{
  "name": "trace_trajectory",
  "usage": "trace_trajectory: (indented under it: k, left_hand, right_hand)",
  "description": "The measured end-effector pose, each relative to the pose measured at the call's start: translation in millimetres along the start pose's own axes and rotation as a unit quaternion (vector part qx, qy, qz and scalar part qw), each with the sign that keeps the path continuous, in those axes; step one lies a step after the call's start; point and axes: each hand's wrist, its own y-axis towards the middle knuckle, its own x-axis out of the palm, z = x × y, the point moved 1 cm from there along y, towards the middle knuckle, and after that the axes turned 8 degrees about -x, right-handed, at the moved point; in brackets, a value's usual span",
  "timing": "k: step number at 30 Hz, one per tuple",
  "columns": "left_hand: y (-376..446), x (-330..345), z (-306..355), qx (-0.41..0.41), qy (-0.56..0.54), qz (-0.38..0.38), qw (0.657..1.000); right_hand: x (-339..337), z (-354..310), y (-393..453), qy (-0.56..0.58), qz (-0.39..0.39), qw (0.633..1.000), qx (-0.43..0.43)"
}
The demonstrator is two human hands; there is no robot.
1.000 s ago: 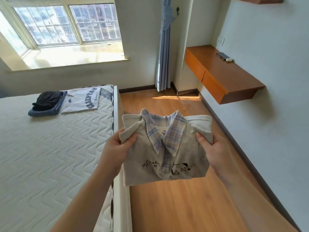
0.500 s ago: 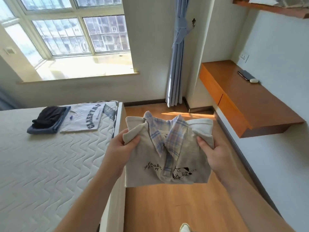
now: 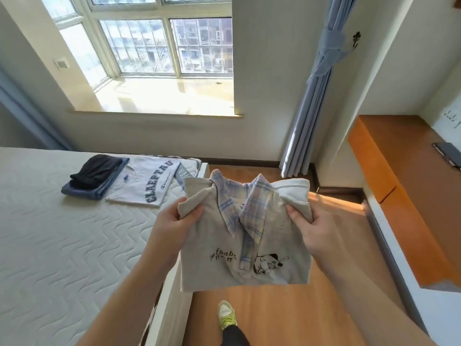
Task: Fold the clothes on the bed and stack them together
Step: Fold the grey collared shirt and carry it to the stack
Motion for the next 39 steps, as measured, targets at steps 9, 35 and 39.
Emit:
trace_trajectory:
  k: [9, 35, 39]
  left_hand:
    - [146.4, -30.1, 37.0, -0.007, -0.031, 0.002, 1.0]
    - [428.1, -68.1, 60.8, -0.029, -0.089, 0.285, 0.954]
    - [438.7, -73.5, 52.5, -0.031, -0.101, 0.359, 0.927]
  right_hand:
    - [70.3, 4.7, 148.8, 0.005, -0.04, 0.999, -0.003]
    - [252.1, 65.9, 540.6, 0.045, -0.341, 0.939, 0.025]
    - [287.2, 70.5, 583.4, 0.042, -0.395, 0.918, 0.014]
